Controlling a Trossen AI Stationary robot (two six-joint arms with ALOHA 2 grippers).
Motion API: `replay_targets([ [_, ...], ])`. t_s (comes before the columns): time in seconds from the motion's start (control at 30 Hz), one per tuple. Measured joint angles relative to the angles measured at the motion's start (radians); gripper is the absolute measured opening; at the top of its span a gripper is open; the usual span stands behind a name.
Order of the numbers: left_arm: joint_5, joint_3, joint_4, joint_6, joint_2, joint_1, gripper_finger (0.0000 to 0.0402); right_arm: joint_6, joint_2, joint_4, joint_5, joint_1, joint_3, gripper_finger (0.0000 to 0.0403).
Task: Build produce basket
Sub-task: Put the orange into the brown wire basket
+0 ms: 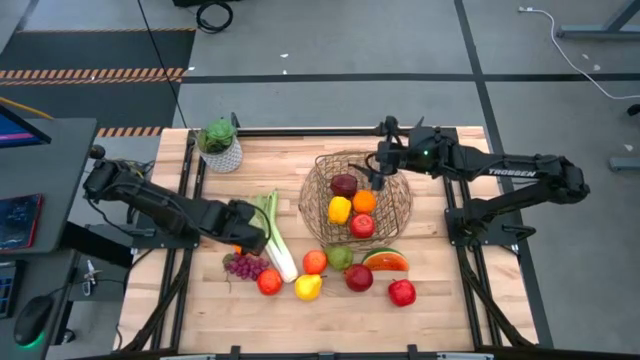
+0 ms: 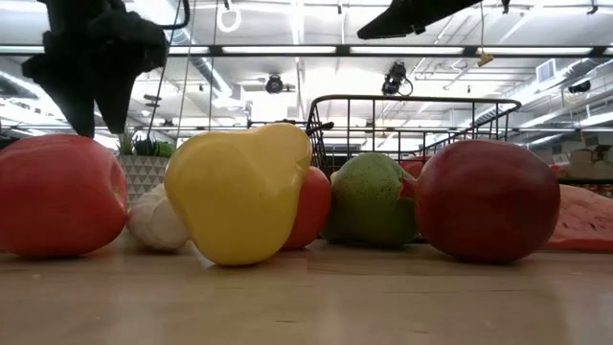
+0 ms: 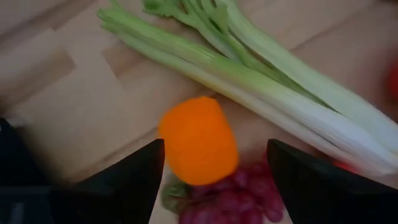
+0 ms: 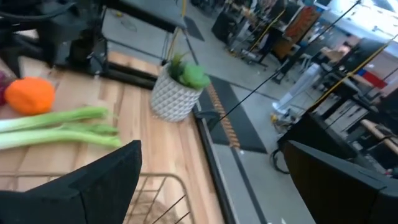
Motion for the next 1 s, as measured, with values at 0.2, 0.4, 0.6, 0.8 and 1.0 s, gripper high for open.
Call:
replay_targets([
  [0.2, -0.005, 0.0, 0.02, -0.116, 0.002, -0.066, 0.0303, -0.005, 0.0, 0.039, -0.08, -0.019, 0.0, 0.0396],
  [0.4, -0.01, -0.061, 0.072, -0.224, 0.003, -0.1, 0.0336, -0.023, 0.0, 0.052, -0.116, -0.019, 0.0, 0.0396],
  [0.6, -0.01, -0.096, 0.135, -0.234, 0.003, -0.084, 0.0383, -0.024, 0.0, 0.068, -0.135, -0.019, 0.0, 0.0396],
  [0.8, 0.024, -0.096, 0.064, -0.233, 0.003, -0.063, 0.0397, -0.024, 0.0, 0.068, -0.142, -0.019, 0.0, 0.0396],
  [1.0, 0.0, -0.097, 0.061, -0.228, 0.04, -0.063, 0.0397, -0.017, 0.0, 0.068, -0.142, -0.019, 0.0, 0.0396],
])
